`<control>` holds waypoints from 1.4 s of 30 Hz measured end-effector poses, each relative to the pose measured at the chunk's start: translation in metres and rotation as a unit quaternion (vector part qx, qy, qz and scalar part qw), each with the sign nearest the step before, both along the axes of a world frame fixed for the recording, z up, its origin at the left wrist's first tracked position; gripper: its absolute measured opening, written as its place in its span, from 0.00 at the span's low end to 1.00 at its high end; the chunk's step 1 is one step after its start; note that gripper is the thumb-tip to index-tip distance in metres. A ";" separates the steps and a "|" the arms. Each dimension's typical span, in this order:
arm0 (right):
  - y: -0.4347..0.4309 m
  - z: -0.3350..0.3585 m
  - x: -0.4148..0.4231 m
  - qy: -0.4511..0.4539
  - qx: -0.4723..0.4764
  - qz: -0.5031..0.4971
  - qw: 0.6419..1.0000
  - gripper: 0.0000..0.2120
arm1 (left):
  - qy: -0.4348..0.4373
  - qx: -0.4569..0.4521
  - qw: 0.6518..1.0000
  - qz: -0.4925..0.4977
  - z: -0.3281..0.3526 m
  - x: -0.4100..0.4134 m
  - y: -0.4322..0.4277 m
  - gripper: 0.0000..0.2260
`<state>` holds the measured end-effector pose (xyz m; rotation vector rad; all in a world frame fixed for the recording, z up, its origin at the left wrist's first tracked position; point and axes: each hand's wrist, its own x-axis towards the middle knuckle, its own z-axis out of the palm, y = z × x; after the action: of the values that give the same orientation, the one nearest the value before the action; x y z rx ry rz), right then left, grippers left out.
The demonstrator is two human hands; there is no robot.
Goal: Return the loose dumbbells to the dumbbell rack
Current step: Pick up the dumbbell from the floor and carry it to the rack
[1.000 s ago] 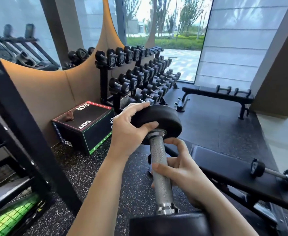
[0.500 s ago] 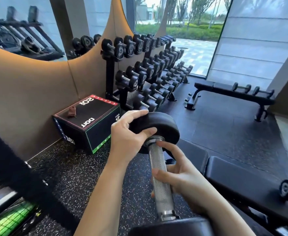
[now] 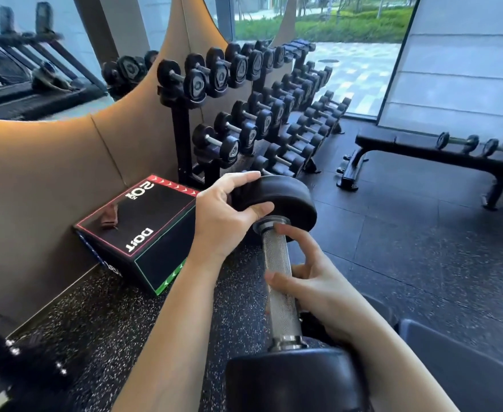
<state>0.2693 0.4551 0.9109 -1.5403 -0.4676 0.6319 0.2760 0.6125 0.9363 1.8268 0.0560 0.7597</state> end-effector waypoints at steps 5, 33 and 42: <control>0.025 -0.003 0.075 0.027 0.008 -0.006 1.000 0.26 | 0.001 -0.001 1.000 -0.010 -0.008 0.077 0.025 0.20; 0.262 0.003 0.467 0.046 -0.005 -0.228 0.972 0.26 | 0.026 -0.038 0.971 -0.233 -0.014 0.537 0.244 0.20; 0.252 -0.007 0.597 0.062 0.002 -0.229 0.971 0.26 | 0.040 -0.033 0.968 -0.246 -0.025 0.668 0.230 0.20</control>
<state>0.8661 0.7068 0.9040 -1.5246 -0.0111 0.3620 0.9442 0.8427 0.9118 1.7075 -0.3073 0.3286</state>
